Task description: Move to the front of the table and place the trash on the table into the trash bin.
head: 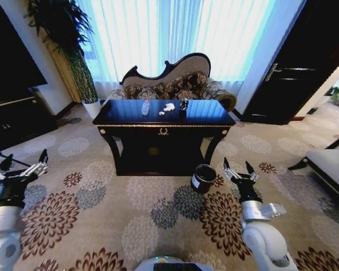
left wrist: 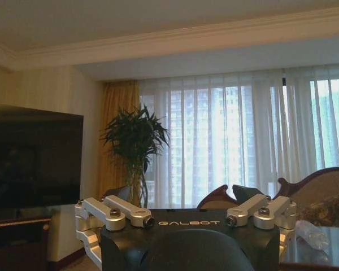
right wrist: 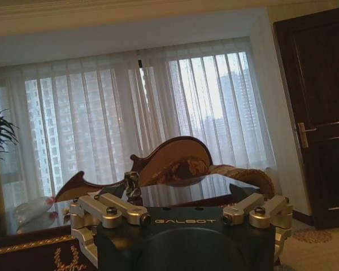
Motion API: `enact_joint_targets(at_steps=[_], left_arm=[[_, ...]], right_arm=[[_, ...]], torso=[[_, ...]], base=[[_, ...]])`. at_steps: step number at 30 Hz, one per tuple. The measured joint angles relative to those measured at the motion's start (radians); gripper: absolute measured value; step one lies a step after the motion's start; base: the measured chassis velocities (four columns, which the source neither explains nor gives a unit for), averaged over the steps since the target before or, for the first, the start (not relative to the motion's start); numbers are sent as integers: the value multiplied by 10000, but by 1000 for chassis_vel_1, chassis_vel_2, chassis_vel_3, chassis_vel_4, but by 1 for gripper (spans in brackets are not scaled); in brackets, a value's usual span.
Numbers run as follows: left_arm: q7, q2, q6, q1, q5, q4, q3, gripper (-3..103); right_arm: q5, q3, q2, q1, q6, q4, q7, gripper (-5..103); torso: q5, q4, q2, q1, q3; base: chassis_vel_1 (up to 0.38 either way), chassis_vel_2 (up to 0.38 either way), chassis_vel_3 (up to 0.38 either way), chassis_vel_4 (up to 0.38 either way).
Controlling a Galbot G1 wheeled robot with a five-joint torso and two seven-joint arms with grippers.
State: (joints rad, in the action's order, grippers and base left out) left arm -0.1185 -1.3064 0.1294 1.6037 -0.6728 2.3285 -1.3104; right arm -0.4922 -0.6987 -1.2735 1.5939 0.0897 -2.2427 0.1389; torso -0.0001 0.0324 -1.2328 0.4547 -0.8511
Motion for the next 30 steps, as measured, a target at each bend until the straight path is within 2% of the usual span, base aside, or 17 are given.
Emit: enact_joint_targets(at_steps=[30], left_arm=[[-111, -221, -217, 149, -38, 152, -189, 100]], right_arm=[[145, 436, -151, -50, 35, -38, 8, 100]], torso=[[-1, 0, -5, -9, 3]], base=[[-170, 174, 177, -177]])
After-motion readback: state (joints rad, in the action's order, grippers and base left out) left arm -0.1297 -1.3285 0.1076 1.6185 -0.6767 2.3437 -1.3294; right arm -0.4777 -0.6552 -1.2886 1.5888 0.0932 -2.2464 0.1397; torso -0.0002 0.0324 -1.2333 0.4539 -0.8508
